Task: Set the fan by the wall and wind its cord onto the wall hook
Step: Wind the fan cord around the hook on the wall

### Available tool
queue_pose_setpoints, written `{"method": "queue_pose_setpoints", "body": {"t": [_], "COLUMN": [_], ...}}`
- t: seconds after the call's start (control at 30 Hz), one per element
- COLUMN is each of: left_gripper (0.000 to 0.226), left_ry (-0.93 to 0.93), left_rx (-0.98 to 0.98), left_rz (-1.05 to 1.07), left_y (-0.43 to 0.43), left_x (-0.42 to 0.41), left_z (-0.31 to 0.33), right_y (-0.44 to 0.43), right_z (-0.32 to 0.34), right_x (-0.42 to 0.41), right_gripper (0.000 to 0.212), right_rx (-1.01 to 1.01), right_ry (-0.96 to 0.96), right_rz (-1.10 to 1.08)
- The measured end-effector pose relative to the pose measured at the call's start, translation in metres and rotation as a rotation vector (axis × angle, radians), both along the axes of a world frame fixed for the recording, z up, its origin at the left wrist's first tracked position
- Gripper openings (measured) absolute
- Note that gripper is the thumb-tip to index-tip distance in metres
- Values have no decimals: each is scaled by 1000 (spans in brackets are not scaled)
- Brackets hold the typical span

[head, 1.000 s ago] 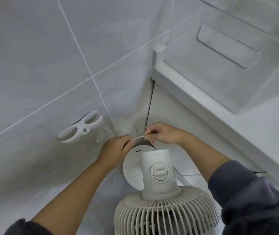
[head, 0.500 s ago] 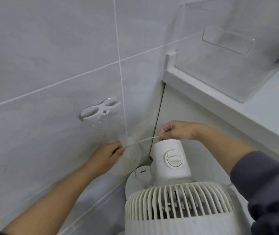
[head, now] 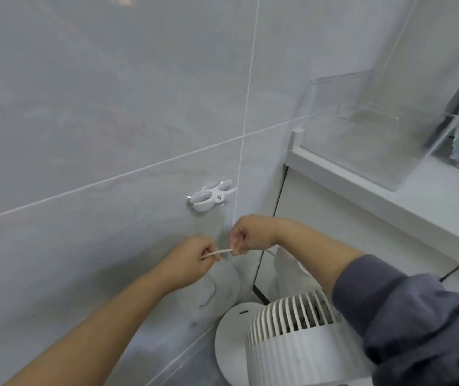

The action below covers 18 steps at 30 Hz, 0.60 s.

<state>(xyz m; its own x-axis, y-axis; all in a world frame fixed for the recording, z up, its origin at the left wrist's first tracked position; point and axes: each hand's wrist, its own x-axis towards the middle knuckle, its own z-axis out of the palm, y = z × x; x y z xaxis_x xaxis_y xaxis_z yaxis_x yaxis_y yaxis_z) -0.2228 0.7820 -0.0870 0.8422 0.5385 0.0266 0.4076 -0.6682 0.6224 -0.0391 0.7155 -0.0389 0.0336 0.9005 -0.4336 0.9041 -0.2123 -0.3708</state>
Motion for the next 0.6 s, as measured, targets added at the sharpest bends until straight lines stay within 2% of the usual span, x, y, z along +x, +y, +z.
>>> {"method": "queue_pose_setpoints", "body": {"t": [0.03,0.13,0.23,0.3,0.47,0.6], "left_gripper": [14,20,7,8,24,30], "left_ry": [31,106,110,106,-56,-230], "left_rx": [2,-6,13,29,-20,-186], "left_rz": [4,13,12,26,174,301], "left_y": [1,4,5,4,5,3], "left_x": [-4,-17,-22,-20,-21,-24], "left_z": [-4,-16,-20,-20,-16,-8], "right_y": [1,-5,-12,-13,-13,-15], "right_z": [-1,4,8,7,3,-1], "right_x": [-1,4,9,7,4,-7], "right_gripper": [6,4,8,7,10,11], "right_rx": [10,72,98,116,139,127], "right_ry": [-12,-15,-22,-45,-52,-12], "right_rz": [6,-58,-111,-112,-122,-66]}}
